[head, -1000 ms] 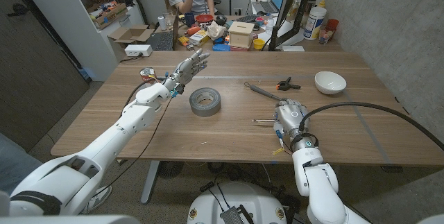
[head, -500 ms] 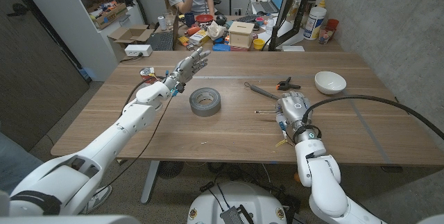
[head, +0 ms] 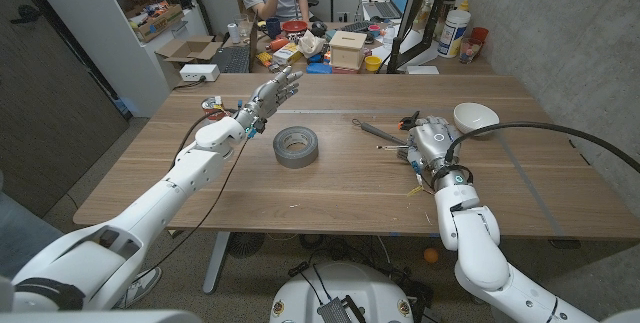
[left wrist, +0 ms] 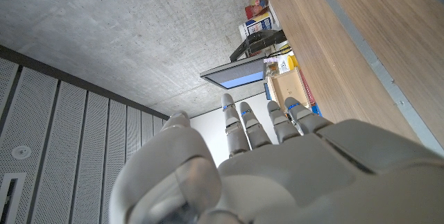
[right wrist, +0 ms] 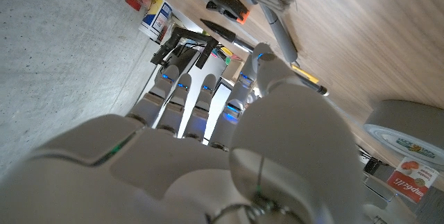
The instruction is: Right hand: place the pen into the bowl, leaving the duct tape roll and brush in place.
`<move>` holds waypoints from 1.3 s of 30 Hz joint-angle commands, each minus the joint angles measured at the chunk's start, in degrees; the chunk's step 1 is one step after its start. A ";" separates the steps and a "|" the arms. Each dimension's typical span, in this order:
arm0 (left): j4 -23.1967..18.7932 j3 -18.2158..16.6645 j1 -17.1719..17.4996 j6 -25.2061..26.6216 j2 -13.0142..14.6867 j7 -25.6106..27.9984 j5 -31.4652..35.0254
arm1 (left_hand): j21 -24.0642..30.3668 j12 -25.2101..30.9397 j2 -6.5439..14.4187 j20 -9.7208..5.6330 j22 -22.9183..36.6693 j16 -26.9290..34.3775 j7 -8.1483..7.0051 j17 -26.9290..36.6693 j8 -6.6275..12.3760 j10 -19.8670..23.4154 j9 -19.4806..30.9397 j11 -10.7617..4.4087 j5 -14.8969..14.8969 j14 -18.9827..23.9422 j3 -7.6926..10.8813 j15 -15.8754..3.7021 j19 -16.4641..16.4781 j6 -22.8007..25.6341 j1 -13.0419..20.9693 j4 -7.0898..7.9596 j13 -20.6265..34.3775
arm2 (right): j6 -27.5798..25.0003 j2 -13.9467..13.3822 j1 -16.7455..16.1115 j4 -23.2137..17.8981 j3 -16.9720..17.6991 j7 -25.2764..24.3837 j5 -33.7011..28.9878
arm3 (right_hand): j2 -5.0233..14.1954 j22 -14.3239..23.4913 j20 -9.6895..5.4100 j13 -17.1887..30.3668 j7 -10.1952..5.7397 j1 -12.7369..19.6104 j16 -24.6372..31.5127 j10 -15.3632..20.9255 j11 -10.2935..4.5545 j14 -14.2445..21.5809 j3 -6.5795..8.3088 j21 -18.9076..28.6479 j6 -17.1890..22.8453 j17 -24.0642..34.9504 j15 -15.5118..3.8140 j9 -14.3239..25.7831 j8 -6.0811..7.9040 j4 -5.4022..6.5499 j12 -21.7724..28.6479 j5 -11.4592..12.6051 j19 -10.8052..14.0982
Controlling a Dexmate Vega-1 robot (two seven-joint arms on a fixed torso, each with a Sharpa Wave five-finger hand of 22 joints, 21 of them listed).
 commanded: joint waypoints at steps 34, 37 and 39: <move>-10.08 0.13 4.33 4.00 1.80 8.10 1.69 | 0.33 0.36 0.11 -2.59 0.21 0.23 0.04 0.14 0.26 0.49 0.28 0.01 0.17 0.62 0.30 -6.98 0.63 0.54 0.49 -0.03 0.19 | 1.12 -11.89 11.59 9.00 7.45 -6.98 13.85 | 0.37 0.09 -0.53 0.22 0.02 -0.43 -0.06 0.56 -0.08 0.33 0.53 -0.08 4.54 0.29 -0.41 1.40 2.73 0.49 0.20 0.44 0.51; -10.29 0.14 4.39 4.08 1.81 8.37 1.79 | 0.33 0.36 0.11 -2.59 0.21 0.23 0.04 0.14 0.26 0.49 0.28 0.01 0.17 0.62 0.30 -6.98 0.63 0.54 0.49 -0.03 0.19 | 1.37 -13.25 12.66 10.19 7.01 -7.03 13.83 | 0.37 0.09 -0.57 0.21 -0.08 -0.49 0.05 0.62 -0.12 0.63 0.52 -0.04 4.47 0.30 -0.62 1.44 2.77 0.53 0.21 0.45 0.64; -10.45 0.13 4.45 4.13 1.78 8.66 1.85 | 0.33 0.36 0.11 -2.59 0.21 0.23 0.04 0.14 0.26 0.49 0.28 0.01 0.17 0.62 0.30 -6.98 0.63 0.54 0.49 -0.03 0.19 | 1.51 -14.07 13.34 10.91 6.80 -6.87 14.01 | 0.35 0.09 -0.61 0.21 -0.18 -0.52 0.10 0.67 -0.10 0.79 0.51 0.04 4.45 0.30 -0.71 1.40 2.76 0.54 0.22 0.47 0.87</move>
